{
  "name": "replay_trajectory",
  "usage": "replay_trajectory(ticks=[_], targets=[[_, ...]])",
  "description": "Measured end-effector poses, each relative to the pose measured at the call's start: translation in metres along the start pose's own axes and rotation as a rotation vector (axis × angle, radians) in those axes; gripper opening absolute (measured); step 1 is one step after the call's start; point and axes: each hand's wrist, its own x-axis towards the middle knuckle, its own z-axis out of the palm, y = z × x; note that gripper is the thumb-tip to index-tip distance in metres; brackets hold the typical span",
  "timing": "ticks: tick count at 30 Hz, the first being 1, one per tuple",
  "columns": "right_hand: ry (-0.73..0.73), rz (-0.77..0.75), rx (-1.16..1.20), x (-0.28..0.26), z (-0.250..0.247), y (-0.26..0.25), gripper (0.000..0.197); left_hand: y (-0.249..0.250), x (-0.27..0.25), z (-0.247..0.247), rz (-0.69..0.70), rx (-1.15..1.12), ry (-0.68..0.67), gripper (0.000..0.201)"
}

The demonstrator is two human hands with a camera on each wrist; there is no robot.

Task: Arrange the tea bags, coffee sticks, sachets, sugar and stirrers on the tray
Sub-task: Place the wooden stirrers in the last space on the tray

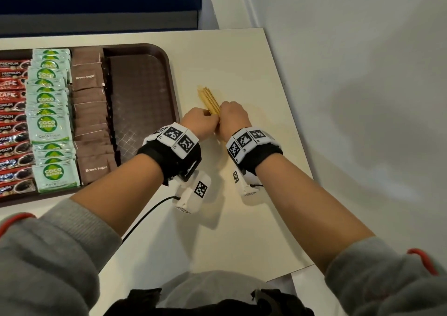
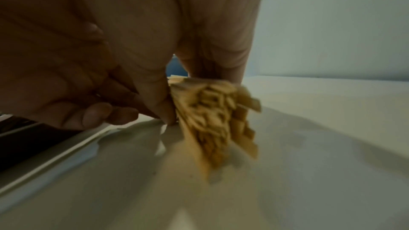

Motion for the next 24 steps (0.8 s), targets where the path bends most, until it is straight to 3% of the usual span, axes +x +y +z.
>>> replay_trajectory(ticks=[2,4,15,19,24], targets=[[-0.037,0.023,-0.048,0.003,-0.002,-0.001,0.031,-0.001,0.001,0.0,-0.016,-0.027,0.004,0.033],[-0.066,0.046,-0.049,0.005,-0.003,-0.003,0.037,-0.002,0.002,0.0,-0.034,-0.06,0.004,0.034],[-0.14,0.033,-0.149,0.003,-0.006,-0.009,0.038,-0.005,0.004,-0.003,-0.049,-0.158,-0.027,0.034],[-0.126,0.061,-0.086,-0.002,-0.006,-0.005,0.039,-0.005,0.004,-0.002,-0.039,-0.225,-0.023,0.033],[-0.047,0.068,0.033,-0.004,-0.006,0.003,0.024,-0.002,0.002,-0.005,0.002,-0.314,0.03,0.024]])
